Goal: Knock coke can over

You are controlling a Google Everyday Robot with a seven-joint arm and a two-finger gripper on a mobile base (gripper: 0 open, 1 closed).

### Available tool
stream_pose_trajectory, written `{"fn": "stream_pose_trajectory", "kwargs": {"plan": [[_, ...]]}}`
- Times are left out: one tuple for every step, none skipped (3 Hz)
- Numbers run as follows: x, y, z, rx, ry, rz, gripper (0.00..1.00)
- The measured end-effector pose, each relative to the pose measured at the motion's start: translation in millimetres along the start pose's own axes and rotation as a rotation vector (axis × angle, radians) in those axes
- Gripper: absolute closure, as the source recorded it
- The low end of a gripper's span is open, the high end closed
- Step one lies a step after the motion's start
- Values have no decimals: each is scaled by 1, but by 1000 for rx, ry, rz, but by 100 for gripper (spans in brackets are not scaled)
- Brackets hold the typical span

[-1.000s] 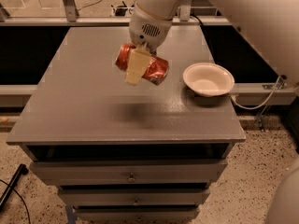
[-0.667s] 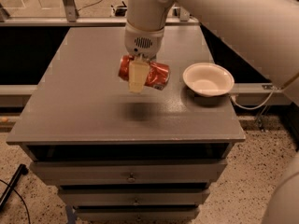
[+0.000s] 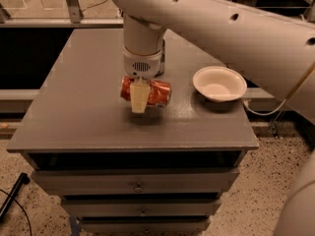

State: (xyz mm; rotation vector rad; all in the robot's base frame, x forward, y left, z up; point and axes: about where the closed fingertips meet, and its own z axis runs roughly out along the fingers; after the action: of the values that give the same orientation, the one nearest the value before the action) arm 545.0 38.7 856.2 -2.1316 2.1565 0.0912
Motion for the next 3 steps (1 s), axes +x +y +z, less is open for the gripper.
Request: {"fn": "stream_pose_trajectory", "kwargs": {"plan": [[-1, -1, -1, 7, -4, 0, 50], [-2, -2, -1, 13, -9, -1, 20], [-4, -3, -1, 18, -13, -2, 0]]}}
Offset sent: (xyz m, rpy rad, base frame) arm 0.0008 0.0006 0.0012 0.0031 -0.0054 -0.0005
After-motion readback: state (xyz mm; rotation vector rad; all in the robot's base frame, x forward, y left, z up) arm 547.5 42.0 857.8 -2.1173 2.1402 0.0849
